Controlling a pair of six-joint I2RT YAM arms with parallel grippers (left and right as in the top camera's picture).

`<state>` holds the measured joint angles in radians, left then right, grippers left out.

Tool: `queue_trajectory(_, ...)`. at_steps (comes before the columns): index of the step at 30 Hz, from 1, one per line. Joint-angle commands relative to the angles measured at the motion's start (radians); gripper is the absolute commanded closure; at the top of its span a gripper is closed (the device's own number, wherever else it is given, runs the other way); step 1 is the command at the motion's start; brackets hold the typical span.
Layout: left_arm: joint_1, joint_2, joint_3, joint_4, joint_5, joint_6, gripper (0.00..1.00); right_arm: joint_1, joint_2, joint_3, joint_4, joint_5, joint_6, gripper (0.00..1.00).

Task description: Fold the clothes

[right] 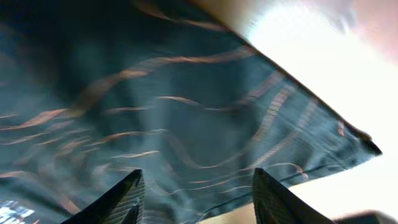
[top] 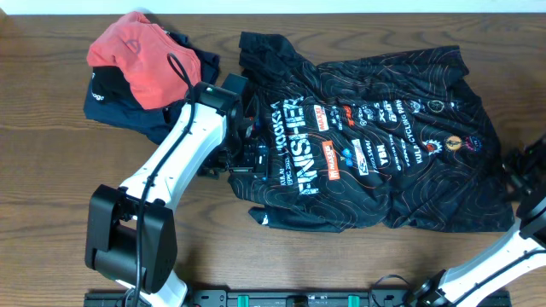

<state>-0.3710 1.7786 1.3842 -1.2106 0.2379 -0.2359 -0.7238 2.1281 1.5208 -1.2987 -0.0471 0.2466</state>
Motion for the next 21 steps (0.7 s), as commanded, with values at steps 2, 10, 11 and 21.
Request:
queue_trajectory(2, 0.002, 0.005, 0.003, -0.007, 0.017, -0.005, 0.02, -0.04, -0.009, -0.073, 0.016, 0.208, 0.137, 0.37)
queue_trajectory(10, 0.002, 0.005, 0.003, -0.002, 0.016, 0.016, 0.02, -0.155, -0.009, -0.199, 0.144, 0.116, 0.111, 0.39)
queue_trajectory(11, 0.002, 0.005, 0.003, 0.002, 0.016, 0.022, 0.02, -0.162, -0.009, -0.211, 0.159, 0.118, 0.112, 0.43)
queue_trajectory(21, 0.002, 0.005, 0.003, 0.009, 0.017, 0.041, 0.02, -0.304, -0.009, -0.163, 0.181, 0.089, 0.126, 0.98)
